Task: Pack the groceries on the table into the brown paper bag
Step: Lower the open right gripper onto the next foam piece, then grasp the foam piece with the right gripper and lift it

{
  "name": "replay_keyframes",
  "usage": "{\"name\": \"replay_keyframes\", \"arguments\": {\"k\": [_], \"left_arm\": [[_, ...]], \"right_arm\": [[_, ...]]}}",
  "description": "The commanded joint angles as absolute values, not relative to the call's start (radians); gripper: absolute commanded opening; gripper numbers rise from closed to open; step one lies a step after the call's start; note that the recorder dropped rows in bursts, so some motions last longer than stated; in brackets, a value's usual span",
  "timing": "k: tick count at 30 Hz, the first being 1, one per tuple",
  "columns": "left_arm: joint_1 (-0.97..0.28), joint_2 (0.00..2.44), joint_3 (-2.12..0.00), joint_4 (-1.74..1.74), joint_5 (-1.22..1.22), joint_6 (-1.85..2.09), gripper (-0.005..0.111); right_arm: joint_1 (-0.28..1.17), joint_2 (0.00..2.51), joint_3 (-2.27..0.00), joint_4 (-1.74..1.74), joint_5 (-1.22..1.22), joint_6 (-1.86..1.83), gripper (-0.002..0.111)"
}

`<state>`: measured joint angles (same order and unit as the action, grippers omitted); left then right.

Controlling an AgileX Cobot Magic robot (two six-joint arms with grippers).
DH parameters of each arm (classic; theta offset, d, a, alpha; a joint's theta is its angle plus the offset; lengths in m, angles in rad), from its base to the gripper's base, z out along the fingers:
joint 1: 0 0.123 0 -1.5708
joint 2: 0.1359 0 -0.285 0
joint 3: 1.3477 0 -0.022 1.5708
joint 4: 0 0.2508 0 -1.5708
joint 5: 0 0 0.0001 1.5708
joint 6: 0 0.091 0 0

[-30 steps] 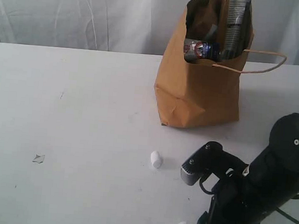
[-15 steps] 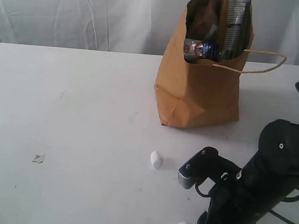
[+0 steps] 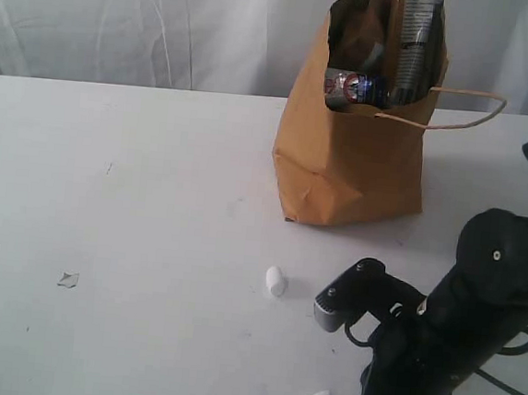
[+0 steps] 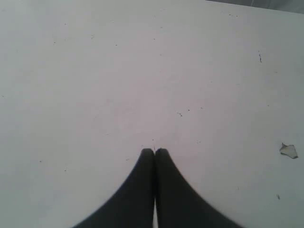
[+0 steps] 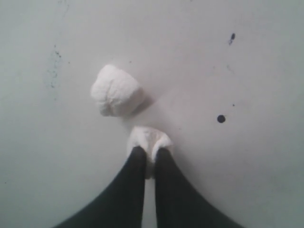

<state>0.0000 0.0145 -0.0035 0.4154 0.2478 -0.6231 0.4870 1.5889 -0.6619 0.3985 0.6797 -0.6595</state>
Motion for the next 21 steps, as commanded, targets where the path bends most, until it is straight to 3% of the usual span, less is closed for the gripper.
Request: {"name": "replay_keyframes", "arguments": {"k": [1, 12, 21], "left_arm": [[-0.002, 0.018, 0.000, 0.421, 0.248, -0.625, 0.000], [-0.002, 0.018, 0.000, 0.421, 0.248, -0.625, 0.000], [-0.002, 0.018, 0.000, 0.421, 0.248, -0.625, 0.000]], "right_arm": [[0.488, 1.545, -0.720, 0.356, 0.757, -0.575, 0.000], [0.379, 1.291, -1.122, 0.344, 1.158, -0.492, 0.000], [0.266, 1.239, -1.407, 0.344, 1.154, -0.488, 0.000]]}}
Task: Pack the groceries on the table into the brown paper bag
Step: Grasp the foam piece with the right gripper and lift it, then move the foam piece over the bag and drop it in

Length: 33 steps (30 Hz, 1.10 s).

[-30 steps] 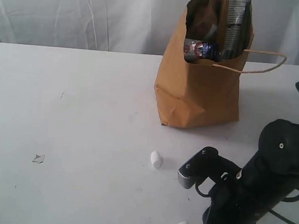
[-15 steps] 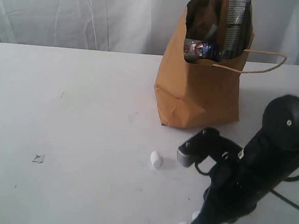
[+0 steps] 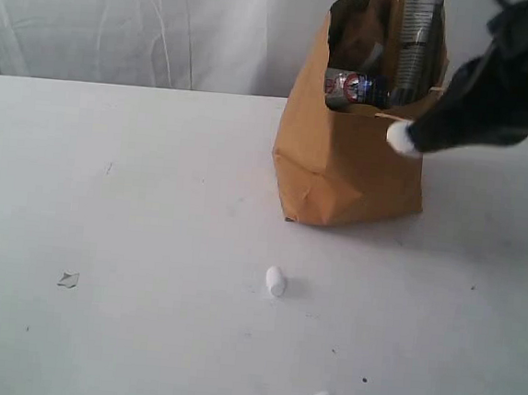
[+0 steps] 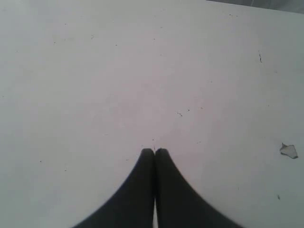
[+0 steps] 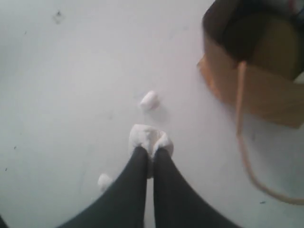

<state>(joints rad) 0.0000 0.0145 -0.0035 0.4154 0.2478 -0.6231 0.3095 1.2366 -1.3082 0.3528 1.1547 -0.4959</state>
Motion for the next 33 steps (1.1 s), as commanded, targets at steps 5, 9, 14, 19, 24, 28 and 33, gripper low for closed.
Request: {"name": "replay_keyframes", "arguments": {"k": [5, 9, 14, 19, 24, 28, 33], "left_arm": [[-0.002, 0.018, 0.000, 0.421, 0.248, -0.625, 0.000], [-0.002, 0.018, 0.000, 0.421, 0.248, -0.625, 0.000], [-0.002, 0.018, 0.000, 0.421, 0.248, -0.625, 0.000], [-0.002, 0.018, 0.000, 0.421, 0.248, -0.625, 0.000], [-0.002, 0.018, 0.000, 0.421, 0.248, -0.625, 0.000], [-0.002, 0.018, 0.000, 0.421, 0.248, -0.625, 0.000], [-0.002, 0.018, 0.000, 0.421, 0.248, -0.625, 0.000]], "right_arm": [[0.216, 1.294, -1.499, 0.340, 1.088, -0.488, 0.000], [0.178, 1.390, -1.565, 0.351, 1.042, -0.495, 0.000], [0.168, 1.518, -1.605, 0.393, 1.040, -0.599, 0.000], [0.168, 1.608, -1.605, 0.455, 0.962, -0.734, 0.000], [0.168, 1.662, -1.605, 0.455, 0.801, -0.737, 0.000], [0.168, 1.704, -1.605, 0.448, 0.761, -0.737, 0.000], [0.168, 1.741, -1.605, 0.421, 0.769, -0.737, 0.019]]}}
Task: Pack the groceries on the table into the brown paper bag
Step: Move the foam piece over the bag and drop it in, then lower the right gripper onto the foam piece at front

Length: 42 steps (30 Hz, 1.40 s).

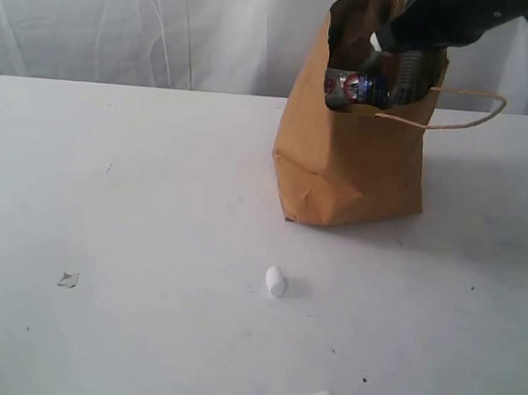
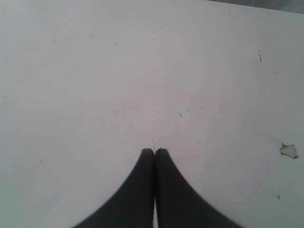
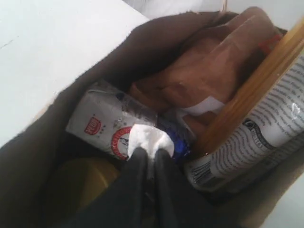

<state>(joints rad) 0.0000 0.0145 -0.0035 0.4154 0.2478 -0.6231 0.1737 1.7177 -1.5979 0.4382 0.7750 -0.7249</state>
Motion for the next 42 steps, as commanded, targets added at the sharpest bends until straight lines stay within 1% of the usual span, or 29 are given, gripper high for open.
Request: {"name": "replay_keyframes", "arguments": {"k": [1, 4, 6, 7, 10, 15, 19, 21, 22, 23, 25, 27, 29, 33, 37, 42], "left_arm": [[-0.002, 0.018, 0.000, 0.421, 0.248, -0.625, 0.000], [-0.002, 0.018, 0.000, 0.421, 0.248, -0.625, 0.000], [-0.002, 0.018, 0.000, 0.421, 0.248, -0.625, 0.000], [-0.002, 0.018, 0.000, 0.421, 0.248, -0.625, 0.000], [-0.002, 0.018, 0.000, 0.421, 0.248, -0.625, 0.000], [-0.002, 0.018, 0.000, 0.421, 0.248, -0.625, 0.000], [-0.002, 0.018, 0.000, 0.421, 0.248, -0.625, 0.000], [-0.002, 0.018, 0.000, 0.421, 0.248, -0.625, 0.000], [-0.002, 0.018, 0.000, 0.421, 0.248, -0.625, 0.000], [-0.002, 0.018, 0.000, 0.421, 0.248, -0.625, 0.000], [-0.002, 0.018, 0.000, 0.421, 0.248, -0.625, 0.000], [-0.002, 0.018, 0.000, 0.421, 0.248, -0.625, 0.000], [-0.002, 0.018, 0.000, 0.421, 0.248, -0.625, 0.000], [-0.002, 0.018, 0.000, 0.421, 0.248, -0.625, 0.000], [-0.002, 0.018, 0.000, 0.421, 0.248, -0.625, 0.000], [-0.002, 0.018, 0.000, 0.421, 0.248, -0.625, 0.000]], "right_arm": [[0.168, 1.745, -1.605, 0.418, 0.771, -0.737, 0.027], [0.168, 1.745, -1.605, 0.414, 0.767, -0.737, 0.049], [0.168, 1.745, -1.605, 0.414, 0.763, -0.735, 0.057], [0.168, 1.745, -1.605, 0.414, 0.763, -0.732, 0.059], [0.168, 1.737, -1.605, 0.409, 0.772, -0.723, 0.060], [0.168, 1.665, -1.605, 0.391, 0.853, -0.695, 0.060], [0.168, 1.550, -1.605, 0.207, 0.974, -0.564, 0.060], [0.168, 1.492, -1.605, 0.094, 1.072, -0.443, 0.060], [0.168, 1.455, -1.605, 0.086, 1.179, -0.375, 0.060], [0.168, 1.431, -1.605, 0.114, 1.221, -0.356, 0.060], [0.168, 1.387, -1.564, 0.262, 1.221, -0.343, 0.059], [0.182, 1.364, -1.494, 0.397, 1.221, -0.408, 0.055], [0.220, 1.364, -1.398, 0.409, 1.221, -0.426, 0.052], [0.284, 1.388, -1.231, 0.409, 1.221, -0.479, 0.052], [0.337, 1.408, -1.133, 0.411, 1.221, -0.511, 0.052], [0.378, 1.436, -1.066, 0.409, 1.106, -0.556, 0.052]]}}
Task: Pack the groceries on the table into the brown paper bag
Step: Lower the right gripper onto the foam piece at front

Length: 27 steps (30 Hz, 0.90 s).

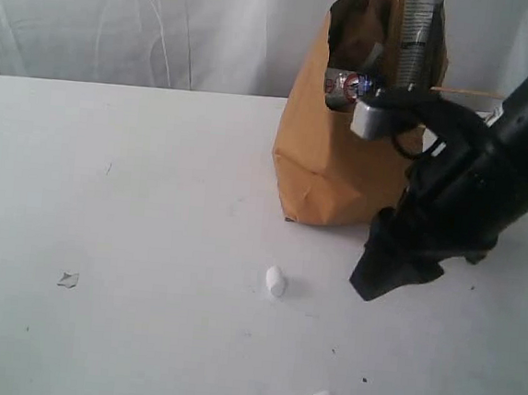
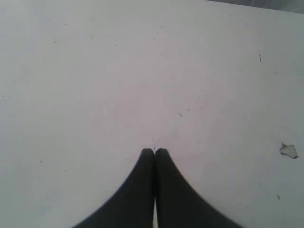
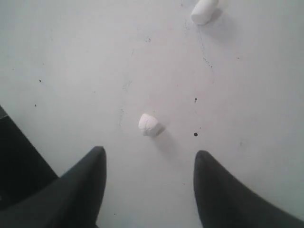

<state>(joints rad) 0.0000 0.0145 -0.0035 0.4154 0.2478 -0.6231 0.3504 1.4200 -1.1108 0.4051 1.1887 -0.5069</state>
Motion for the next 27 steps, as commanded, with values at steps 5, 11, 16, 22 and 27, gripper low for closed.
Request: {"name": "replay_keyframes", "arguments": {"k": [5, 11, 16, 22, 27], "left_arm": [[-0.002, 0.018, 0.000, 0.421, 0.248, -0.625, 0.000], [-0.002, 0.018, 0.000, 0.421, 0.248, -0.625, 0.000], [-0.002, 0.018, 0.000, 0.421, 0.248, -0.625, 0.000], [-0.002, 0.018, 0.000, 0.421, 0.248, -0.625, 0.000], [-0.002, 0.018, 0.000, 0.421, 0.248, -0.625, 0.000]], "right_arm": [[0.402, 1.473, -1.016, 0.413, 1.010, -0.631, 0.052], [0.442, 1.551, -0.947, 0.400, 0.972, -0.787, 0.053], [0.495, 1.587, -0.912, 0.400, 0.871, -0.852, 0.057], [0.562, 1.619, -0.905, 0.392, 0.843, -0.890, 0.057], [0.599, 1.670, -0.893, 0.366, 0.831, -0.898, 0.057]]}}
